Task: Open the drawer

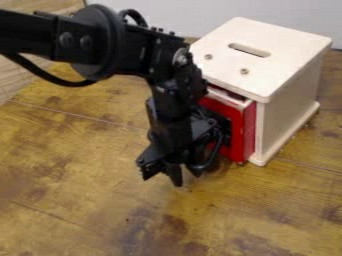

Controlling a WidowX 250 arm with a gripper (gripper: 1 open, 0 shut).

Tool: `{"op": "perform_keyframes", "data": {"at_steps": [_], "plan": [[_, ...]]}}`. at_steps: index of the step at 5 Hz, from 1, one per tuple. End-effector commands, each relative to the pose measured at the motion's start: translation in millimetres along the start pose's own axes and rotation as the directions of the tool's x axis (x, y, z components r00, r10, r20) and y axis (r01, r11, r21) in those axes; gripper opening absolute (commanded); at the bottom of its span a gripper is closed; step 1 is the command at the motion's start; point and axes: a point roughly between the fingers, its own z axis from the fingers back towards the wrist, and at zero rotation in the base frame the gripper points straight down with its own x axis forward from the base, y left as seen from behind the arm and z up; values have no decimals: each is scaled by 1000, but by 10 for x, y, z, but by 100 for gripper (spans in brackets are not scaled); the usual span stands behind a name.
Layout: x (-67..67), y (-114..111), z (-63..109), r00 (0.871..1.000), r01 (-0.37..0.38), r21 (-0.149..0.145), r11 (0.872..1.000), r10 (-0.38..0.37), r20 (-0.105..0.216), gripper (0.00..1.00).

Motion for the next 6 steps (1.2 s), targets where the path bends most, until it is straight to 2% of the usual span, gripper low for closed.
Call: {"op": "perform_keyframes", "data": {"at_steps": [1,5,6], "plan": [[-34,-36,287,999,32,-58,998,-30,32,0],[-83,124,374,999,17,-43,999,-15,36,0],[-98,166,341,999,12,-37,999,-11,38,0]]}}
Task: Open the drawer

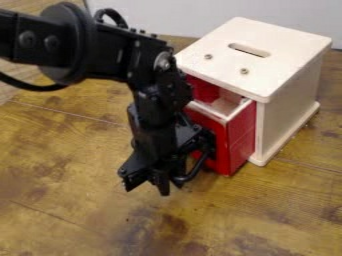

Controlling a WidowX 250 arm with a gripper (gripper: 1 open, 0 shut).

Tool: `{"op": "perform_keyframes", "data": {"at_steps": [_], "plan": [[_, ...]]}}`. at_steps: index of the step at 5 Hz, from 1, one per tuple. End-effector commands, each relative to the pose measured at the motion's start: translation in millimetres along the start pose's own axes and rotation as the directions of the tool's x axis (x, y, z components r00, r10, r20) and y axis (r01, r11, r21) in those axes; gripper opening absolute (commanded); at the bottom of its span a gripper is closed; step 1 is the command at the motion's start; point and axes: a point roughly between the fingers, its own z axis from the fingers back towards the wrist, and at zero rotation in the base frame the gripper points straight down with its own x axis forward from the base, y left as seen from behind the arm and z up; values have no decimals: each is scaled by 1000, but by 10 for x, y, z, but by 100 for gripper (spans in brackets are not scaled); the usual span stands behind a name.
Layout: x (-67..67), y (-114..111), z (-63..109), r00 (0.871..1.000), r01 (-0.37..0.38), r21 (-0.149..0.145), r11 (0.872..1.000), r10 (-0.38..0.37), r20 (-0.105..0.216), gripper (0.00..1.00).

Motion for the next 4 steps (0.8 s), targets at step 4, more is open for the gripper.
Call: {"op": "perform_keyframes", "data": {"at_steps": [4], "plan": [[-57,26,196,999,48,-44,998,-47,27,0]]}}
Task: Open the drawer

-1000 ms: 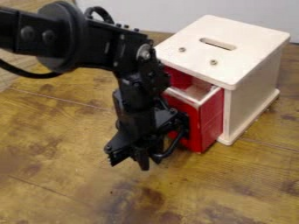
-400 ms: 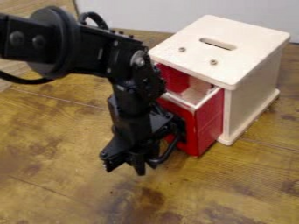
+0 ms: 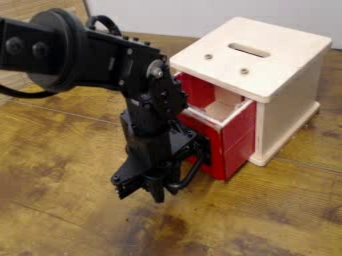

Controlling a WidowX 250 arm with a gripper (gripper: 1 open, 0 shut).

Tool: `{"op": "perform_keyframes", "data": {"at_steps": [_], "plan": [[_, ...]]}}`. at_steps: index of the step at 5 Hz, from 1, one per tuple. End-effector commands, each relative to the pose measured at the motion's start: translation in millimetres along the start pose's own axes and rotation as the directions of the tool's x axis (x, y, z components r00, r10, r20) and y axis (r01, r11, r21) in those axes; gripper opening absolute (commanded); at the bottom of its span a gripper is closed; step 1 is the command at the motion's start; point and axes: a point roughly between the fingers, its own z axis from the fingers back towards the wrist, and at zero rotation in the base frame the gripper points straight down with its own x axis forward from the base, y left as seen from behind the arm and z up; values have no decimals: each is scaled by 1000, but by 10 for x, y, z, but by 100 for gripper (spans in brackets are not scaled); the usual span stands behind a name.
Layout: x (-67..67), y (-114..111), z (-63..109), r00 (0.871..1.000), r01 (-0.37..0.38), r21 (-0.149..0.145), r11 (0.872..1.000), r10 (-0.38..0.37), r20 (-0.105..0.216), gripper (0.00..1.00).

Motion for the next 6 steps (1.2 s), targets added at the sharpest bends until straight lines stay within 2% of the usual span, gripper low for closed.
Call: {"op": "perform_keyframes", "data": {"at_steps": [1,6], "plan": [[-41,-39,206,998,53,-50,997,-52,23,0],[-53,-35,178,998,65,-54,996,-64,12,0]]}}
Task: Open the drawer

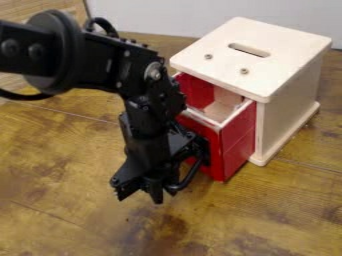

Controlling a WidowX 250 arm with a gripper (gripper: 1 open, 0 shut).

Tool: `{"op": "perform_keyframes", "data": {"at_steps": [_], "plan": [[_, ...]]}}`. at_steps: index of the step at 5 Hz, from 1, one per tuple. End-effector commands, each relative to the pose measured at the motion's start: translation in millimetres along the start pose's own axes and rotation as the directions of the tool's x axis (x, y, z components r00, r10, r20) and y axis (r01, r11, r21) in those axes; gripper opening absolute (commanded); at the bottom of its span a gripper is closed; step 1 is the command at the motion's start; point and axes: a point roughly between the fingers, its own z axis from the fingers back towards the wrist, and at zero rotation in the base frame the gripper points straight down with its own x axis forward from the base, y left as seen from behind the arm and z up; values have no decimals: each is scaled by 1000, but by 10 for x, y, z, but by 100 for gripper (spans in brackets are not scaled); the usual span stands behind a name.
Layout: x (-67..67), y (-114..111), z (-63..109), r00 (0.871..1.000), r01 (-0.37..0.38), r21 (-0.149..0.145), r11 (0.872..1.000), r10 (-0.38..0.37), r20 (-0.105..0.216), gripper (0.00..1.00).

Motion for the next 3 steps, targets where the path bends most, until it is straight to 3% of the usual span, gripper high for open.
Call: {"op": "perform_keyframes", "data": {"at_steps": [1,3], "plan": [[-43,-48,174,998,70,-46,997,-69,13,0],[-46,-51,181,997,74,-48,996,-74,8,0]]}}
